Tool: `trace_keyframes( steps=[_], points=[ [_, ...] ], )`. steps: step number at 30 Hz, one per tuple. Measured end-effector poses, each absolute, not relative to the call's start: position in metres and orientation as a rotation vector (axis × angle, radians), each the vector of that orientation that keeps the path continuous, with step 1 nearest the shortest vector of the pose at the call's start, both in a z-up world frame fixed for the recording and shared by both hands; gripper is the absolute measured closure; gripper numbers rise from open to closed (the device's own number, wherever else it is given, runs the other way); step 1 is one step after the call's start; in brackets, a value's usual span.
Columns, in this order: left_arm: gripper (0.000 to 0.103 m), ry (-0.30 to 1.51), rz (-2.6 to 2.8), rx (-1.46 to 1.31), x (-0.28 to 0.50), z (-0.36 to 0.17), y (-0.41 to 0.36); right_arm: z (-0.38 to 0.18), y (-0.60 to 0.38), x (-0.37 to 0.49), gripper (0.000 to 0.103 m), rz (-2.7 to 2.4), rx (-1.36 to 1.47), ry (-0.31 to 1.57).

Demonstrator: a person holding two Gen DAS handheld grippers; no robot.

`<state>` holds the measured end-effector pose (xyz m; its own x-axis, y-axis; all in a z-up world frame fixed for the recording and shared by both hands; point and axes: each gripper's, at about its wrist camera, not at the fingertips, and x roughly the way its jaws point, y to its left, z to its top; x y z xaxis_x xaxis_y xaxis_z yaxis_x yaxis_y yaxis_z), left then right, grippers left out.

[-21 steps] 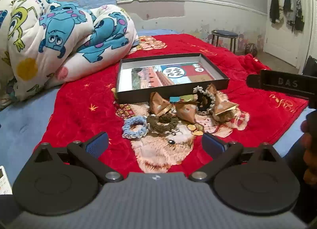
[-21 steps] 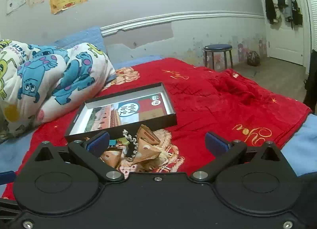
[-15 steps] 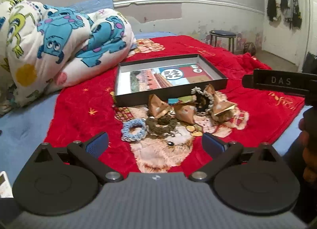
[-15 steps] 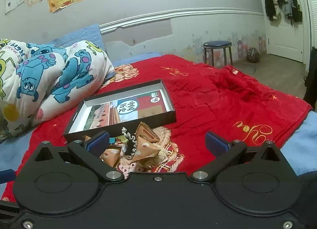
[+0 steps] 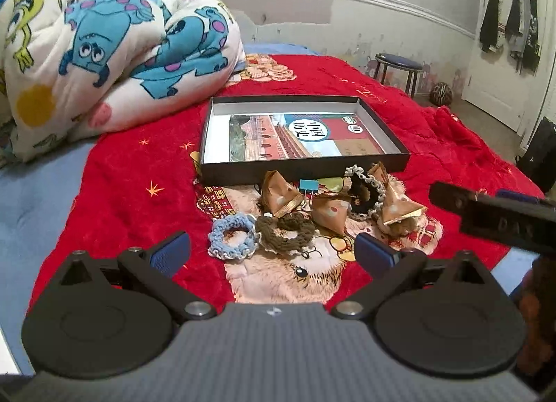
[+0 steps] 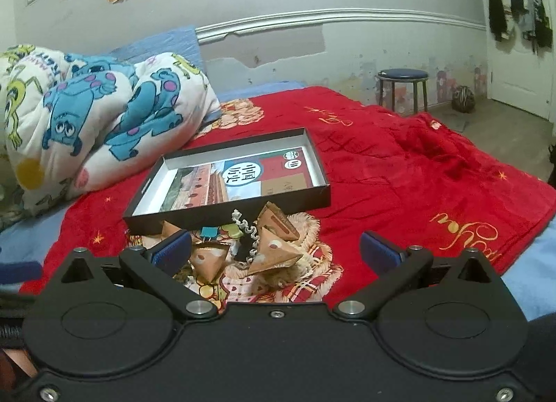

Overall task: Organize objects
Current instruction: 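Move the left tool toward the blue scrunchie while the right tool approaches the brown knitted scrunchie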

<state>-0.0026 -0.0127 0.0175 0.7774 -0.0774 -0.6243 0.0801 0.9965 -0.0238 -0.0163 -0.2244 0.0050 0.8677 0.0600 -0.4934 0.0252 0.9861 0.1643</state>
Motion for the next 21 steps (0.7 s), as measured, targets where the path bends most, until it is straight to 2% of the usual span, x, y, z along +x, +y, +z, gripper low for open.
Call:
trace_keyframes(
  steps=[5, 13, 17, 21],
  points=[
    [0.000, 0.611, -0.083, 0.081, 0.010, 0.027, -0.006, 0.003, -0.222, -0.012, 0.000, 0.076, 0.179, 0.532],
    [0.000, 0.665, -0.041, 0.133, 0.051, 0.022, 0.026, 0.000, -0.200, 0.005, 0.000, 0.197, 0.168, 0.540],
    [0.000, 0.765, -0.029, -0.023, 0.069, 0.008, 0.047, -0.011, -0.183, 0.020, 0.006, 0.239, 0.199, 0.597],
    [0.008, 0.817, -0.003, -0.041, 0.076, -0.008, 0.048, -0.027, -0.174, 0.037, 0.018, 0.283, 0.268, 0.667]
  ],
)
